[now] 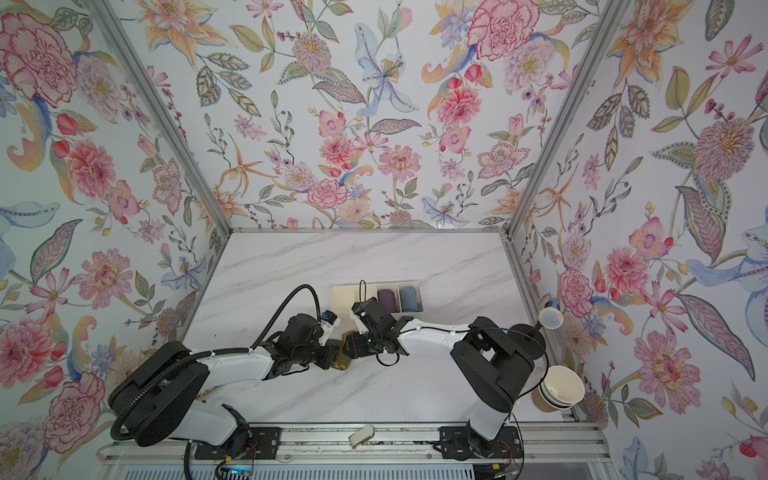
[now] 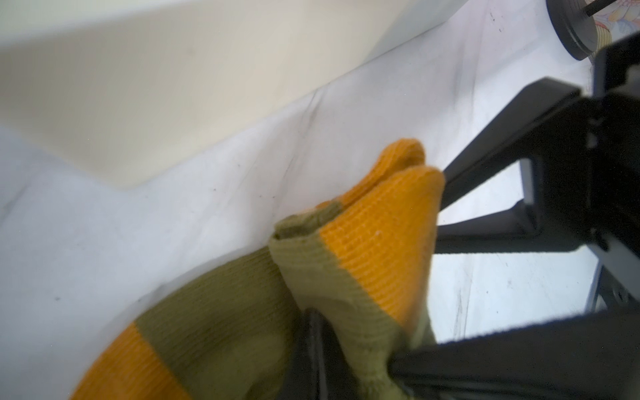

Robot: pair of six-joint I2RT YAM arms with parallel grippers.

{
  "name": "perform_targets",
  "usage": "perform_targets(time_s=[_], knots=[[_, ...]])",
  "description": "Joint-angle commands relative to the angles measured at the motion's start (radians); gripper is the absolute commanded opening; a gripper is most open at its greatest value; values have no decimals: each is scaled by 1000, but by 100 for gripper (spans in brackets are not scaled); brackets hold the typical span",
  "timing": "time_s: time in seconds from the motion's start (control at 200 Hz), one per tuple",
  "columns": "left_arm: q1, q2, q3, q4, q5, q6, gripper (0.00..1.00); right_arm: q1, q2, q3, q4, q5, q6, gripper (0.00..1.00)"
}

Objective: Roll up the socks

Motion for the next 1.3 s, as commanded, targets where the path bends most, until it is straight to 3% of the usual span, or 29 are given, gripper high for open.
perform_targets(time_s=[0.0,0.736,1.081,1.296], knots=[[2,3,-20,2,37,-14,0,6,36,-4,-43,-16,22,52],[-5,30,-69,138,119,-92,0,3,91,2,77,-13,12,50],[-17,60,-58,155,130,-103,0,5,109,11,70,-24,3,9],[-16,17,3,-9,60,-21,0,8,107,31,-9,7,-18,6]])
